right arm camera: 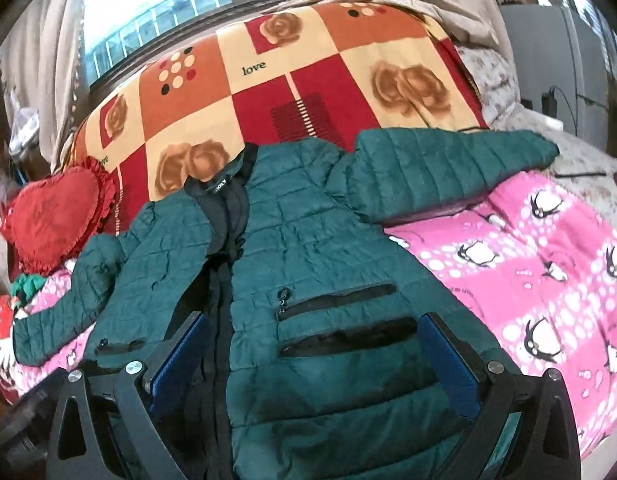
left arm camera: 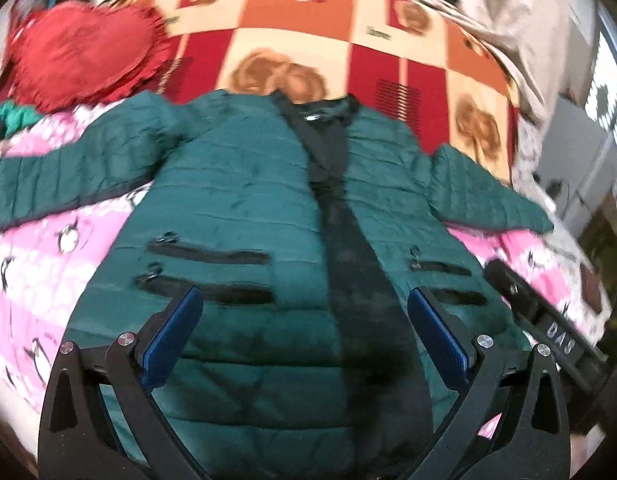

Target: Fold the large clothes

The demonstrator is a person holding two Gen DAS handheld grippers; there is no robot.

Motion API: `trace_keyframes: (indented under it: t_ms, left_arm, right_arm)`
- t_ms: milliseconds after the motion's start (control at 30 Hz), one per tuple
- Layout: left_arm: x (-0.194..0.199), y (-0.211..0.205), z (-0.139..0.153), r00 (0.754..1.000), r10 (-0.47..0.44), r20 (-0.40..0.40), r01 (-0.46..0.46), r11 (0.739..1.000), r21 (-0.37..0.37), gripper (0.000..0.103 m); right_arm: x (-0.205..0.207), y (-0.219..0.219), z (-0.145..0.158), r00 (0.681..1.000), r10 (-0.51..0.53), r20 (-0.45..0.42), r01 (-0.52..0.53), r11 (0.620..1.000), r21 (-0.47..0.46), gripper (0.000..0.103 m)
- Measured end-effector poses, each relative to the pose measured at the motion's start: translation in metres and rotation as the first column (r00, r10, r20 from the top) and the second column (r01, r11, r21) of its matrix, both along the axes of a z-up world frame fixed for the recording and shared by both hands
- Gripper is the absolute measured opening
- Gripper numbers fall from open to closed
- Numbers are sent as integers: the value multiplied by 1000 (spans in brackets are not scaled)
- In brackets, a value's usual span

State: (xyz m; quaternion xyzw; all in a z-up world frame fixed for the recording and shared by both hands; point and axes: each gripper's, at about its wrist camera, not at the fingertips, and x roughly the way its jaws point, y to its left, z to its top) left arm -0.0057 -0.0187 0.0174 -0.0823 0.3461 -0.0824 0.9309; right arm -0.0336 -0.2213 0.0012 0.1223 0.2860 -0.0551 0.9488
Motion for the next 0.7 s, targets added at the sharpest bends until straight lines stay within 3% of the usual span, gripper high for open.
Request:
trace_keyframes:
  t_ms: [67,167,400,700]
  left_arm:
    - [1,-6,-1,1000,-9,22,7,998,69,103]
    - [6,5,-5,1000,17,24,-19,995,97,103]
    - [18,32,-18,997,70,-16,-69,995,70,103]
    - [16,30,-18,998,66,-6,-65,994,85,103]
  right_arm:
    - [-2,0,1,1000,0,6,0,1000,1,103]
    - [-4,1,1,1000,-5,8,5,1000,-2,102]
    - [-1,1,1,1000,-12,5,12,1000,-7,102]
    - [-2,2,2,1000,-18,-1,18,1000,-20,102]
